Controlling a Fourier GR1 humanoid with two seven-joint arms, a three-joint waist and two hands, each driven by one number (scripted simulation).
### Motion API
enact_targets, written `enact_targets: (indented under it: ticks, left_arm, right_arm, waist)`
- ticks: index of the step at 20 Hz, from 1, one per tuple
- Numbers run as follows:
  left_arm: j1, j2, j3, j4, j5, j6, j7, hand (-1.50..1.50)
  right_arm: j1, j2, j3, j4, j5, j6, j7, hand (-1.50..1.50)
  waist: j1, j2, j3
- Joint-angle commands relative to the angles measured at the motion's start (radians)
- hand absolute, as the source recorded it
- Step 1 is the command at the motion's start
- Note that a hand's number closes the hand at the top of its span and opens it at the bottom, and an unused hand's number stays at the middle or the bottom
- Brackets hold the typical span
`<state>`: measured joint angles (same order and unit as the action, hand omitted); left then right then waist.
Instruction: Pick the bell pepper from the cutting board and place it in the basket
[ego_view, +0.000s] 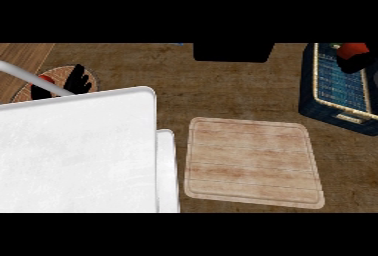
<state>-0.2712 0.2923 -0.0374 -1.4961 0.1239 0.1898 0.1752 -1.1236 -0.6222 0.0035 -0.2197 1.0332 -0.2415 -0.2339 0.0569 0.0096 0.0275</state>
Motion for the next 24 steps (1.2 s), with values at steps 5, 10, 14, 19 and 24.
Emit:
enact_targets:
  ticks: [5, 10, 14, 19, 24]
  left_arm:
    - [0.03, 0.025, 0.008, 0.0, -0.019, -0.006, 0.018, 0.0]
    - [0.036, 0.013, 0.011, 0.0, -0.019, 0.002, 0.006, 0.0]
    - [-0.011, -0.004, 0.001, 0.062, -0.038, 0.012, 0.001, 0.0]
    - [0.037, 0.033, 0.023, 0.054, -0.011, -0.036, -0.057, 0.0]
    - [0.039, -0.009, -0.017, 0.055, -0.033, -0.007, -0.069, 0.0]
  right_arm:
    - [0.001, -0.013, 0.003, 0.062, 0.026, -0.033, -0.032, 1.5]
    - [-0.023, -0.011, 0.008, 0.097, 0.036, 0.03, -0.026, 1.5]
    - [-0.02, -0.003, 0.007, 0.109, 0.038, 0.042, -0.022, 1.5]
    - [-0.024, -0.018, -0.007, 0.141, 0.029, 0.091, -0.008, 1.5]
    - [-0.005, -0.024, 0.011, 0.168, 0.051, 0.101, 0.063, 1.5]
  waist:
    - [0.006, 0.012, -0.025]
    - [0.007, 0.012, -0.025]
    - [-0.007, 0.013, -0.025]
    - [0.006, 0.015, -0.026]
    - [0.01, 0.02, -0.025]
